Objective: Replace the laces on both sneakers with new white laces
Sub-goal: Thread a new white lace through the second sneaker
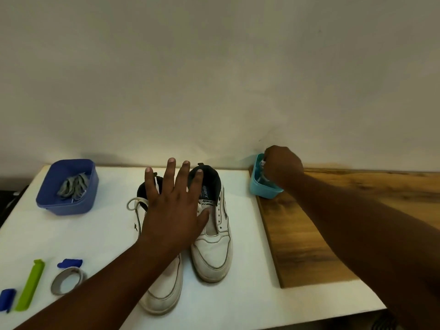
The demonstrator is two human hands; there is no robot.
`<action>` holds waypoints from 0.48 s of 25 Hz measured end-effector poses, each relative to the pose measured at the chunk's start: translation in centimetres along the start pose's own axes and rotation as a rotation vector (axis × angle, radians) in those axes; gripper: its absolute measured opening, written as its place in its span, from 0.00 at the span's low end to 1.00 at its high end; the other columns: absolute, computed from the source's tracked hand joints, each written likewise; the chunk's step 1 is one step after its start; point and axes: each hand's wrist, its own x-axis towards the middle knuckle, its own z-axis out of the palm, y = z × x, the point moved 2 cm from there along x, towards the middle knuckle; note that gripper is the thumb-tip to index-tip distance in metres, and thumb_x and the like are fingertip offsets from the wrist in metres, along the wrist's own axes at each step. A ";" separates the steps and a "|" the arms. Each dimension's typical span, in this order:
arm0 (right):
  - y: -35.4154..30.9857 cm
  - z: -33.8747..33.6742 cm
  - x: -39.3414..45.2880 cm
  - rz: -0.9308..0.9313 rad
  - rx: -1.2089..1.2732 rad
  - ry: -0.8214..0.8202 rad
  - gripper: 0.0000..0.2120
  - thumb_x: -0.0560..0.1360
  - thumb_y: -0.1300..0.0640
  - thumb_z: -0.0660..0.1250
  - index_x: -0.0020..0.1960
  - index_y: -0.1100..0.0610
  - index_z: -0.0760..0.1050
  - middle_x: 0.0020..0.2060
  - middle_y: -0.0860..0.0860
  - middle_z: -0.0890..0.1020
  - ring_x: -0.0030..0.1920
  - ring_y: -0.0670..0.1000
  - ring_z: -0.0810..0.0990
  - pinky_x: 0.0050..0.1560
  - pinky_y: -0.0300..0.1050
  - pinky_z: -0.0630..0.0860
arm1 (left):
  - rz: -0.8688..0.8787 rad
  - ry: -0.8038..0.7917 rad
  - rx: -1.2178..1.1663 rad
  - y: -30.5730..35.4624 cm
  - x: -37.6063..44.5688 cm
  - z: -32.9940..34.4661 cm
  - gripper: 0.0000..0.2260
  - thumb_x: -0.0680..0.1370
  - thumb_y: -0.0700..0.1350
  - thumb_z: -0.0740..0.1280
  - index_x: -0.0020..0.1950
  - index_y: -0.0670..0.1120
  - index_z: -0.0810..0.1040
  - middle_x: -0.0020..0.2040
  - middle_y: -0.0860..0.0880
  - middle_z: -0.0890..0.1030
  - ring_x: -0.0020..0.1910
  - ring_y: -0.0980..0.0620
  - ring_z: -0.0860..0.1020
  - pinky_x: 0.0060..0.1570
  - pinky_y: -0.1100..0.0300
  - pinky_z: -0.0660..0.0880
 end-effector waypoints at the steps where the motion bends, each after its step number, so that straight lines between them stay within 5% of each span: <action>1: 0.0 -1.6 -1.0 -0.010 0.026 0.087 0.12 0.76 0.57 0.72 0.60 0.56 0.80 0.54 0.55 0.84 0.51 0.56 0.83 0.50 0.49 0.80 | -0.007 0.000 -0.004 -0.4 -0.5 0.0 0.37 0.75 0.66 0.55 0.81 0.48 0.63 0.80 0.40 0.61 0.81 0.36 0.53 0.72 0.27 0.48; 7: -3.3 -13.1 -12.7 -0.223 0.534 0.585 0.09 0.81 0.53 0.68 0.61 0.49 0.81 0.50 0.45 0.85 0.46 0.45 0.83 0.49 0.46 0.82 | 0.027 -0.004 -0.046 -2.5 -6.7 -0.4 0.40 0.71 0.71 0.61 0.79 0.55 0.67 0.81 0.39 0.59 0.80 0.33 0.53 0.70 0.24 0.48; 12: -6.6 -18.6 -19.3 -0.277 0.871 0.660 0.09 0.80 0.52 0.72 0.60 0.47 0.82 0.48 0.40 0.84 0.42 0.42 0.84 0.45 0.38 0.81 | -0.014 -0.145 -0.094 -2.6 -10.5 1.1 0.40 0.66 0.75 0.64 0.73 0.56 0.75 0.82 0.40 0.57 0.78 0.29 0.56 0.66 0.20 0.51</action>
